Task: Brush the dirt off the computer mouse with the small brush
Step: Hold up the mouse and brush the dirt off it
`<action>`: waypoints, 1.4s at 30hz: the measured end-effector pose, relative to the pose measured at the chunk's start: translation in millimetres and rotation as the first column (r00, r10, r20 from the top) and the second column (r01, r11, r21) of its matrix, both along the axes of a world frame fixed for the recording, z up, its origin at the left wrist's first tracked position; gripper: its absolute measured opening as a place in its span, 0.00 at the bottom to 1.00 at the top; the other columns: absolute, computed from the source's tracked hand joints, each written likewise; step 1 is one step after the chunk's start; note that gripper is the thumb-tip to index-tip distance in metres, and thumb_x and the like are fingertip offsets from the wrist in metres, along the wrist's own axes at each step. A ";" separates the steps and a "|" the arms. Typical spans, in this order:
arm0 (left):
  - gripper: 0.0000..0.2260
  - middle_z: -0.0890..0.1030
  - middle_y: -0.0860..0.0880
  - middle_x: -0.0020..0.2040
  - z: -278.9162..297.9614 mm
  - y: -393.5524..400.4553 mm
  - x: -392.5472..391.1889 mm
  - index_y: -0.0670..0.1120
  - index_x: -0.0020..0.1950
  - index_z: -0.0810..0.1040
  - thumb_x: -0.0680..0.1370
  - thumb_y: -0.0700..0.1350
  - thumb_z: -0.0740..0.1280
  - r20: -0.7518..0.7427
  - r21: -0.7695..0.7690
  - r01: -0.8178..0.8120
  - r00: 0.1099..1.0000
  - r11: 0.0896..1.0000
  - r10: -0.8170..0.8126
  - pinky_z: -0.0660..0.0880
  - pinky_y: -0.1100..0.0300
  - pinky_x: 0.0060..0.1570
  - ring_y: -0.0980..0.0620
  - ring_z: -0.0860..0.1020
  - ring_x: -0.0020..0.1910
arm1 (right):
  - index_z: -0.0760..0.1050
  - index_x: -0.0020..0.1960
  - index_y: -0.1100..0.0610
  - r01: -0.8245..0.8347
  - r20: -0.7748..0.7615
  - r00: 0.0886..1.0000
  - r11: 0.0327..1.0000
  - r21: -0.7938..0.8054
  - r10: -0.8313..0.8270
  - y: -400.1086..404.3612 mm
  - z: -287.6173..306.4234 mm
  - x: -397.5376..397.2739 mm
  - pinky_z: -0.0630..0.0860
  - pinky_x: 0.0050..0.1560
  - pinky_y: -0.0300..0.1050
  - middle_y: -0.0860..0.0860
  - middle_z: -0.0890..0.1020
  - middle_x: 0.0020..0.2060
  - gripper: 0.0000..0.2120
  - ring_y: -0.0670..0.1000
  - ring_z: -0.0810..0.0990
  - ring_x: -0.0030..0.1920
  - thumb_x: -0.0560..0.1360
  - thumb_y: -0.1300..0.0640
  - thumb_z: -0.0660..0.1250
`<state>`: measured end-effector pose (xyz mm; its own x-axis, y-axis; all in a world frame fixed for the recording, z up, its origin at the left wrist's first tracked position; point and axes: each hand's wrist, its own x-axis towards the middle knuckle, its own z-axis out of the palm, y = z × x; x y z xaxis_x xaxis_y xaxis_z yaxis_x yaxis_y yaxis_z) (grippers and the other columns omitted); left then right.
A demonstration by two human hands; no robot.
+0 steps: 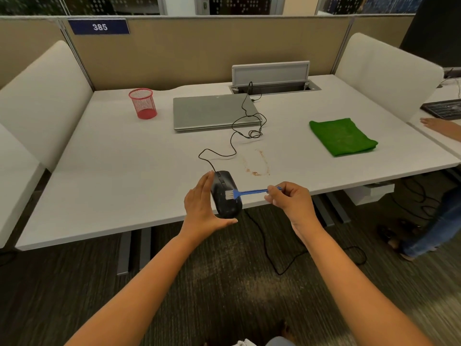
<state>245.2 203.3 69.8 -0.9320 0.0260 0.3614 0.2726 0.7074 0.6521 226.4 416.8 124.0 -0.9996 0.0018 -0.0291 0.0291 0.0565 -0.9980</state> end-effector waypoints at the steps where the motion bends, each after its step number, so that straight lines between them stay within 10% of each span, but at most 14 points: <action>1: 0.53 0.51 0.55 0.72 -0.2 0.3 0.4 0.59 0.72 0.42 0.58 0.64 0.73 0.005 -0.005 0.003 1.000 1.000 -0.003 0.51 0.52 0.66 0.55 0.53 0.69 | 0.78 0.30 0.51 0.021 -0.012 1.000 1.000 -0.005 -0.022 0.7 0.5 -0.5 0.78 0.45 0.39 0.48 0.81 0.27 0.12 0.48 0.82 0.37 0.72 0.58 0.70; 42: 0.54 0.54 0.47 0.75 -7.9 -7.8 -8.0 0.63 0.71 0.39 0.57 0.66 0.72 0.018 -0.113 0.033 0.999 0.993 -0.032 0.47 0.48 0.68 0.47 0.55 0.71 | 0.75 0.30 0.48 -0.022 -0.224 0.972 0.974 0.226 0.074 -0.6 15.9 6.9 0.67 0.33 0.28 0.40 0.76 0.24 0.13 0.38 0.71 0.29 0.70 0.59 0.71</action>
